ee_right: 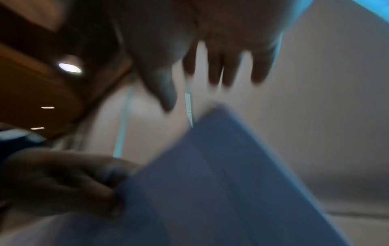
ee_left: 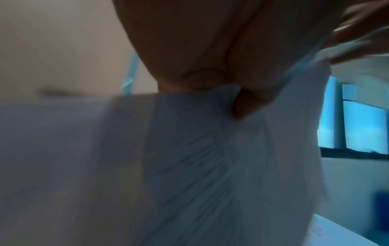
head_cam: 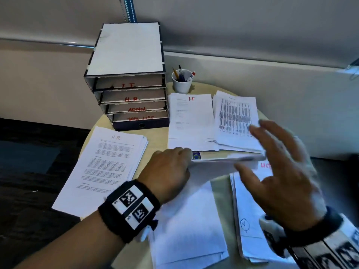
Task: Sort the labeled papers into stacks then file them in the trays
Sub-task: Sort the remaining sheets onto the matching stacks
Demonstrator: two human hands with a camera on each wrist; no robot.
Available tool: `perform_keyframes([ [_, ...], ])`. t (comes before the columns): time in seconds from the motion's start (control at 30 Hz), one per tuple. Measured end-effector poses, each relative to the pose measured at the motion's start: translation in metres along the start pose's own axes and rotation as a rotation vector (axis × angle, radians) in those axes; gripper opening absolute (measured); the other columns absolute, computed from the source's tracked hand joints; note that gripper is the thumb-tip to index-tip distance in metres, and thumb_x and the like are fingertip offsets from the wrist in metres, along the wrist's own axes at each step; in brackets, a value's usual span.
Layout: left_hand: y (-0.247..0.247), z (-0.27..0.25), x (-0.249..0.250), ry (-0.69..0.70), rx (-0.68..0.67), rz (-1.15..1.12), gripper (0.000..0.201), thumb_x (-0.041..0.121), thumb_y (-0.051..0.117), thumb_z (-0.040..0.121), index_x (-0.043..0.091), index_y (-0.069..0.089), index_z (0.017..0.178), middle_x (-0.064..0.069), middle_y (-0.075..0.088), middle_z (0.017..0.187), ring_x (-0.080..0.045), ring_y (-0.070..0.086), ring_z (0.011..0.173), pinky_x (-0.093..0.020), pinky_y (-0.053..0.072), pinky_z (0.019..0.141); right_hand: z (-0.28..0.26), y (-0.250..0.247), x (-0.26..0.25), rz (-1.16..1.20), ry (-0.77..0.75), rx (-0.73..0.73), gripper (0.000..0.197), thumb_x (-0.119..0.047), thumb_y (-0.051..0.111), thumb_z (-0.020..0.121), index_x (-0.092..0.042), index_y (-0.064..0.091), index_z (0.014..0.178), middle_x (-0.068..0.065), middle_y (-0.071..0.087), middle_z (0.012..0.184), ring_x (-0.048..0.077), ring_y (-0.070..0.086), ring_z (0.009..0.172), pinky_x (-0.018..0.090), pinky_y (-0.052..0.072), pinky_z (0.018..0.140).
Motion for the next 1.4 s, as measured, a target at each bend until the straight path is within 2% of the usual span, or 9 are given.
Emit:
perform_keyframes([
  [0.1, -0.005, 0.006, 0.053, 0.223, -0.053, 0.216, 0.005, 0.021, 0.044, 0.084, 0.025, 0.046, 0.086, 0.001, 0.059, 0.08, -0.029, 0.058, 0.072, -0.035, 0.027, 0.063, -0.008, 0.058, -0.001, -0.275, -0.104, -0.508, 0.017, -0.034, 0.061, 0.082, -0.031, 0.058, 0.099, -0.007, 0.064, 0.087, 0.025, 0.066, 0.085, 0.038, 0.052, 0.073],
  [0.27, 0.0, 0.021, 0.069, 0.358, 0.021, 0.231, 0.016, 0.022, 0.036, 0.077, 0.021, 0.053, 0.077, 0.002, 0.055, 0.067, -0.026, 0.053, 0.056, -0.033, 0.033, 0.053, -0.037, 0.085, 0.054, -0.192, 0.043, -0.675, 0.01, -0.031, 0.052, 0.086, -0.024, 0.048, 0.079, -0.004, 0.056, 0.069, 0.024, 0.059, 0.062, 0.033, 0.044, 0.051],
  [0.47, 0.035, 0.031, -0.044, -0.122, -0.007, 0.16, 0.028, 0.02, 0.058, 0.076, 0.022, 0.063, 0.103, -0.002, 0.06, 0.099, -0.032, 0.059, 0.092, -0.041, 0.043, 0.073, -0.061, 0.107, 0.186, 0.061, 0.44, -0.837, 0.032, -0.02, 0.064, 0.091, -0.027, 0.048, 0.064, -0.009, 0.05, 0.057, 0.013, 0.051, 0.056, 0.023, 0.039, 0.055],
  [0.6, 0.117, -0.017, -0.094, -0.397, -0.373, 0.169, 0.073, 0.047, 0.065, 0.08, 0.026, 0.039, 0.146, -0.007, 0.042, 0.144, -0.03, 0.047, 0.127, -0.041, 0.045, 0.098, -0.072, 0.093, 0.276, 0.337, 0.882, -0.673, 0.021, -0.013, 0.062, 0.091, -0.01, 0.064, 0.071, 0.0, 0.055, 0.046, 0.016, 0.045, 0.035, 0.018, 0.034, 0.039],
  [0.8, 0.194, -0.058, -0.09, -0.484, -0.724, 0.148, 0.111, 0.064, 0.066, 0.071, 0.029, 0.003, 0.156, -0.008, -0.003, 0.165, -0.031, 0.008, 0.15, -0.046, 0.031, 0.116, -0.057, 0.151, 0.376, 0.556, 1.207, -0.197, 0.027, -0.032, 0.067, 0.079, -0.008, 0.069, 0.091, 0.021, 0.072, 0.089, 0.029, 0.065, 0.071, 0.048, 0.055, 0.074],
  [1.03, 0.215, -0.06, -0.107, -0.511, -0.721, 0.089, 0.113, 0.065, 0.069, 0.07, 0.036, 0.001, 0.155, -0.001, -0.009, 0.166, -0.025, 0.0, 0.151, -0.042, 0.026, 0.119, -0.003, 0.234, 0.398, 0.298, 1.155, -0.308, 0.03, -0.031, 0.06, 0.084, -0.002, 0.061, 0.076, 0.026, 0.066, 0.09, 0.037, 0.061, 0.079, 0.04, 0.048, 0.072],
  [1.17, 0.208, -0.056, -0.105, -0.51, -0.657, 0.067, 0.109, 0.061, 0.072, 0.072, 0.035, 0.005, 0.155, -0.001, -0.006, 0.165, -0.024, 0.002, 0.151, -0.041, 0.028, 0.118, 0.007, 0.244, 0.387, 0.049, 1.072, -0.482, 0.047, -0.039, 0.056, 0.092, 0.005, 0.063, 0.108, 0.029, 0.063, 0.11, 0.04, 0.061, 0.099, 0.034, 0.041, 0.076],
  [1.27, 0.2, -0.052, -0.107, -0.514, -0.622, 0.065, 0.102, 0.056, 0.075, 0.071, 0.034, 0.018, 0.151, -0.003, 0.006, 0.162, -0.027, 0.011, 0.148, -0.046, 0.034, 0.113, 0.005, 0.225, 0.373, -0.069, 0.968, -0.437, 0.076, -0.063, 0.055, 0.074, -0.012, 0.044, 0.13, 0.027, 0.054, 0.128, 0.044, 0.053, 0.116, 0.05, 0.045, 0.094],
  [1.4, 0.187, -0.041, -0.136, -0.58, -0.53, 0.113, 0.098, 0.061, 0.074, 0.066, 0.03, 0.028, 0.146, -0.001, 0.022, 0.156, -0.027, 0.025, 0.142, -0.046, 0.034, 0.109, -0.018, 0.191, 0.256, -0.007, 0.657, -0.39, 0.046, -0.042, 0.068, 0.082, -0.021, 0.056, 0.121, 0.014, 0.064, 0.111, 0.033, 0.062, 0.102, 0.042, 0.047, 0.092],
])
Point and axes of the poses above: each hand's wrist, its own z-axis towards the middle knuckle, its own y-axis out of the palm, x = y × z, the point moved 10 cm from there along z, towards the middle knuckle
